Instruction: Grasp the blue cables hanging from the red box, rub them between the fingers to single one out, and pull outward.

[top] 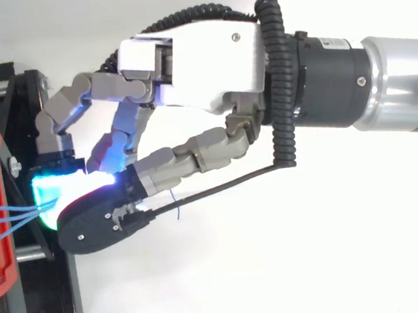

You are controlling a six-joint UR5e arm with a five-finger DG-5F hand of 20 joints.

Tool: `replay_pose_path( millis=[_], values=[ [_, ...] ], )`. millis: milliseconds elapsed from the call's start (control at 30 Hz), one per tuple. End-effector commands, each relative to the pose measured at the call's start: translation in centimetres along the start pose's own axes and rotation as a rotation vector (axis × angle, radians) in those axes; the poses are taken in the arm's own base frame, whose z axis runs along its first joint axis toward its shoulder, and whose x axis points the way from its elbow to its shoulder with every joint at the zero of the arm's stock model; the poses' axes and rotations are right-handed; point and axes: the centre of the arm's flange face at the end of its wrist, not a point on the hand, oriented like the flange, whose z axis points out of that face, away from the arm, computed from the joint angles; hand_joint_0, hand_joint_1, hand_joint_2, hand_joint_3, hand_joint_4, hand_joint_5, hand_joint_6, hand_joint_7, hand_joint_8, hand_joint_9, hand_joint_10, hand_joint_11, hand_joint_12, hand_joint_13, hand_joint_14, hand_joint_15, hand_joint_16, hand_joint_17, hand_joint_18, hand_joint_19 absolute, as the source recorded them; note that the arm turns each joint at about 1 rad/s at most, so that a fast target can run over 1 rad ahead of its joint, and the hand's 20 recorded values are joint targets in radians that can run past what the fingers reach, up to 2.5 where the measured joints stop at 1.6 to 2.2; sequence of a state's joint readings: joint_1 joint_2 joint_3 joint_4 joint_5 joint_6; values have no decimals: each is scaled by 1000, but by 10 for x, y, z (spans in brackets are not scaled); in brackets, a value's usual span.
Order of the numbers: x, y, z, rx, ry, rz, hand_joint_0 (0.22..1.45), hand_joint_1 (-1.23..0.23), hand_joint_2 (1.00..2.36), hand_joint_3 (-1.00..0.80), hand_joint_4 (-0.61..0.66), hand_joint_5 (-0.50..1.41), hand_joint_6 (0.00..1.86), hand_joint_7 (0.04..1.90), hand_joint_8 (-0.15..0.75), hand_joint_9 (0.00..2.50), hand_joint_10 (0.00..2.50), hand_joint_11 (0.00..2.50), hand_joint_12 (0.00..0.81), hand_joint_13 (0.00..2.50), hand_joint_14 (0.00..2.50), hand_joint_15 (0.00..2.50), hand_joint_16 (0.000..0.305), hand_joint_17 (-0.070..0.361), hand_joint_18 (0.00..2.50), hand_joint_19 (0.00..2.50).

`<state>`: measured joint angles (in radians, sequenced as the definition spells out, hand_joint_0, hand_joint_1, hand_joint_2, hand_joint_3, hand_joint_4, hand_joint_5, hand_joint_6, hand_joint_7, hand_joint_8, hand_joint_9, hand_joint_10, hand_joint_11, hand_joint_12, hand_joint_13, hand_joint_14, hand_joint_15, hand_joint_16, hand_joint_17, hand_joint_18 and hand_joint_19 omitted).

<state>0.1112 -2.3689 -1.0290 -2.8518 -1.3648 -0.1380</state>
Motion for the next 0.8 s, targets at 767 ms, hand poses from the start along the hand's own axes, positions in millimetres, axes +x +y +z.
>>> replay_pose_path(
  millis=[767],
  values=[
    [-4,7,-2,25,8,-4,683,-851,1001,-484,76,-159,923,952,307,1212,24,1057,383,910,23,639,51,116,817,764]
  ],
)
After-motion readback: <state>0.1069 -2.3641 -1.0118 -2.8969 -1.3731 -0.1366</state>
